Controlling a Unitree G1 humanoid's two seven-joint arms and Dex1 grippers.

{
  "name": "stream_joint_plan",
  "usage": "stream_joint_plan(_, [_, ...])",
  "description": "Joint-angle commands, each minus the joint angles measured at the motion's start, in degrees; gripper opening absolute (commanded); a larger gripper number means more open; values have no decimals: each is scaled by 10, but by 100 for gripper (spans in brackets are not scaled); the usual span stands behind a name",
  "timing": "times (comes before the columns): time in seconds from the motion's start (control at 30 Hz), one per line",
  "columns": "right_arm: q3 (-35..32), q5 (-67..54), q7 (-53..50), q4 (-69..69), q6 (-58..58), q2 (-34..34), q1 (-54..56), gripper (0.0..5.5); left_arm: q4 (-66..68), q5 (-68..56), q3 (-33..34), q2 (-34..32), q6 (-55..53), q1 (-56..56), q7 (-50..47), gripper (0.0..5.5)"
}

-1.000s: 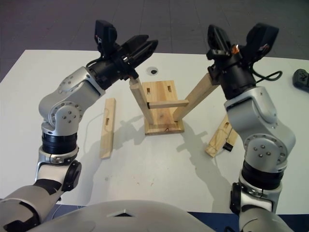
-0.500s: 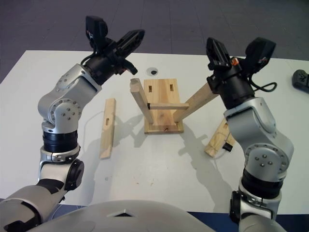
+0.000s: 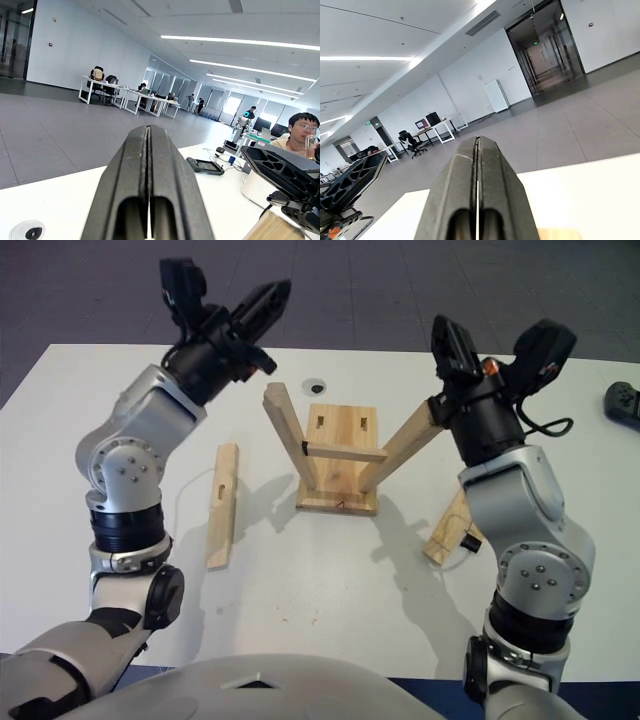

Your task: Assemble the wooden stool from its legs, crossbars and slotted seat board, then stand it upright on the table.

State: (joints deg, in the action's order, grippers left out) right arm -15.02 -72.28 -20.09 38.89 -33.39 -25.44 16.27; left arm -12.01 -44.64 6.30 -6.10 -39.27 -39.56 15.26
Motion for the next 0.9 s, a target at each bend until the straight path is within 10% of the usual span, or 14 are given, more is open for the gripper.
stream_joint_plan(0.03, [-6,-6,-16,-5,-8,-26,63,0,0,-32,5,13,-21,-31,-1,4])
stream_joint_plan(0.47, [69,30,0,-2,-51,-11,-74,0,-13,46,-162,0,-47,130,24,4])
stream_joint_plan(0.9, [8,9,-3,10,22,15,-6,0,-37,-19,-98,44,-45,101,-8,4])
